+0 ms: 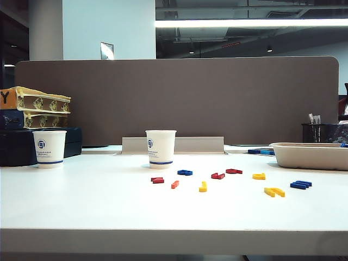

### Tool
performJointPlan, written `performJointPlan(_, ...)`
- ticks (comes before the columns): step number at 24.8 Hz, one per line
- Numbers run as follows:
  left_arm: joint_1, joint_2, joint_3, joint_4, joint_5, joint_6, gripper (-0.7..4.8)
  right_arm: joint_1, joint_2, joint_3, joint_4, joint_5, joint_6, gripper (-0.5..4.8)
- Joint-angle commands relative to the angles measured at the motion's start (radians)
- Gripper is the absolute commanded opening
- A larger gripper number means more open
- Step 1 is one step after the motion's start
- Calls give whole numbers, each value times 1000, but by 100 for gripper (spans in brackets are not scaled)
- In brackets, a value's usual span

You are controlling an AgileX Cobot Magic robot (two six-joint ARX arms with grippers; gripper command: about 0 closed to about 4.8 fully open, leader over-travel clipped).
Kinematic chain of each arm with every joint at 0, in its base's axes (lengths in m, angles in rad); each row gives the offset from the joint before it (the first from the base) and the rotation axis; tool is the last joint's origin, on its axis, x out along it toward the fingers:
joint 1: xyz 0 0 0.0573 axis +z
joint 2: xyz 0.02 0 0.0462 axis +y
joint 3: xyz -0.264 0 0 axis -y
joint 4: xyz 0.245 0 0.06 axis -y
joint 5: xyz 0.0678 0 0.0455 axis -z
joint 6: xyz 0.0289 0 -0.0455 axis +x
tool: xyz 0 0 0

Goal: Pick up the letter "c" and put it in the paper cup.

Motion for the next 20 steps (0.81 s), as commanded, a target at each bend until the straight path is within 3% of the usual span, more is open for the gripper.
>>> performJointPlan(1, 2, -1, 3, 7, 5, -3, -6, -1, 0, -5, 12, -3, 1, -1)
performJointPlan(10, 3, -32, 3, 6, 8, -3, -6, -1, 0, -5, 13, -3, 1, -1)
performJointPlan(20, 9, -217, 3, -29, 12, -1, -6, -1, 0, -5, 12, -3, 1, -1)
